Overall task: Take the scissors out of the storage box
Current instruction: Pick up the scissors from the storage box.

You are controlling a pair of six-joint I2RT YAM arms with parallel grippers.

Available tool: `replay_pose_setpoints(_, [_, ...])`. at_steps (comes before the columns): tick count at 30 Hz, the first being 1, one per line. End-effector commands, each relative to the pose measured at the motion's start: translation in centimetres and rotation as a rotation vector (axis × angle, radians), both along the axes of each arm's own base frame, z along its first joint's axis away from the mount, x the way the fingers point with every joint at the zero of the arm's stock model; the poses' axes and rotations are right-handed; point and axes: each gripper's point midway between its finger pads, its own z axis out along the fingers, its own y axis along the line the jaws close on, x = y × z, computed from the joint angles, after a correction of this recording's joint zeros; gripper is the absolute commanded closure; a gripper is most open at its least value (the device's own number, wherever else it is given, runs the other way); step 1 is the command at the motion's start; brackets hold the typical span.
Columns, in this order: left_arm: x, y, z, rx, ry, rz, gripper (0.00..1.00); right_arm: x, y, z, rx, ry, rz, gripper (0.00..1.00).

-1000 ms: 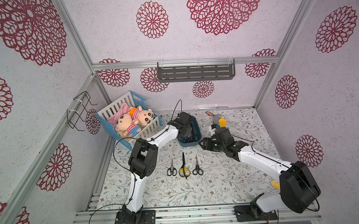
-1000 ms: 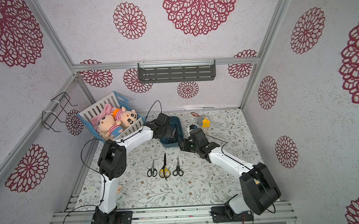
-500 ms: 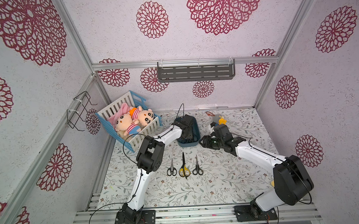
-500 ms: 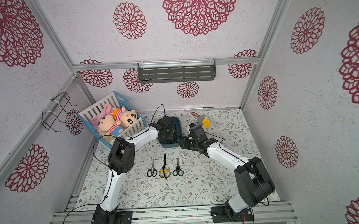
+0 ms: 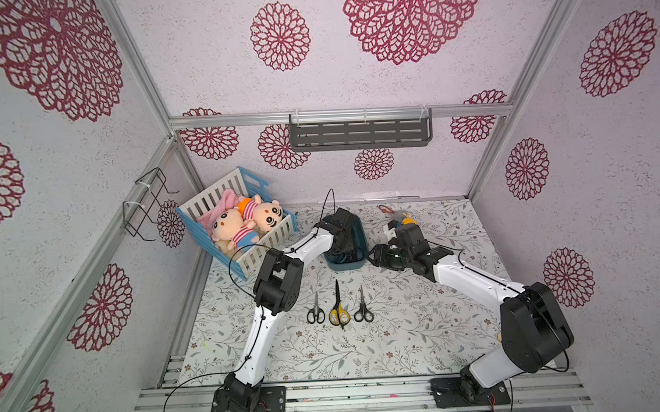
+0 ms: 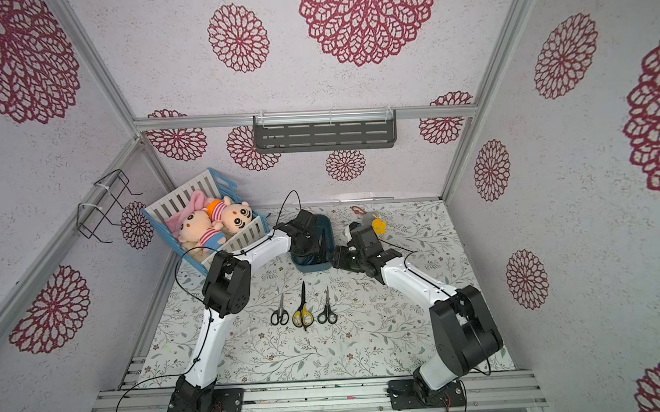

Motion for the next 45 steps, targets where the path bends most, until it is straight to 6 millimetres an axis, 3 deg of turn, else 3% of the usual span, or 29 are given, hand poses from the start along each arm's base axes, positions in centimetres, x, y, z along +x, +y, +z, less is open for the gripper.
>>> replay_pose_setpoints(1, [-0.9, 0.1, -4.5, -0.015, 0.104, -0.011, 0.78, 0.9, 0.2, 1.2, 0.015, -0.032, 0.013, 0.51])
replay_pose_setpoints(4, [-0.4, -0.2, -4.3, -0.034, 0.096, -0.018, 0.81, 1.2, 0.3, 1.4, 0.018, -0.033, 0.011, 0.51])
replay_pose_setpoints(8, [0.3, -0.3, -3.8, -0.059, 0.084, -0.015, 0.97, 1.6, 0.5, 1.6, 0.017, -0.036, 0.013, 0.51])
replay_pose_setpoints(13, [1.1, -0.1, -2.0, -0.104, 0.058, 0.01, 1.0, 2.0, 1.1, 2.0, 0.024, -0.061, 0.05, 0.51])
replay_pose_setpoints(22, [3.3, 0.8, 9.5, -0.24, -0.133, 0.064, 1.0, 2.4, 2.5, 4.0, 0.051, -0.15, 0.144, 0.51])
replay_pose_setpoints(25, [3.1, 0.8, 11.6, -0.261, -0.161, 0.059, 1.0, 2.3, 3.4, 5.0, 0.086, -0.185, 0.18, 0.51])
replay_pose_setpoints(36, [0.2, 0.5, 14.6, -0.33, -0.171, 0.049, 1.0, 3.6, 5.3, 7.4, 0.109, -0.257, 0.237, 0.52])
replay_pose_setpoints(45, [-0.6, -0.4, 15.6, -0.347, -0.18, 0.033, 1.0, 3.8, 6.8, 3.9, 0.059, -0.165, 0.26, 0.53])
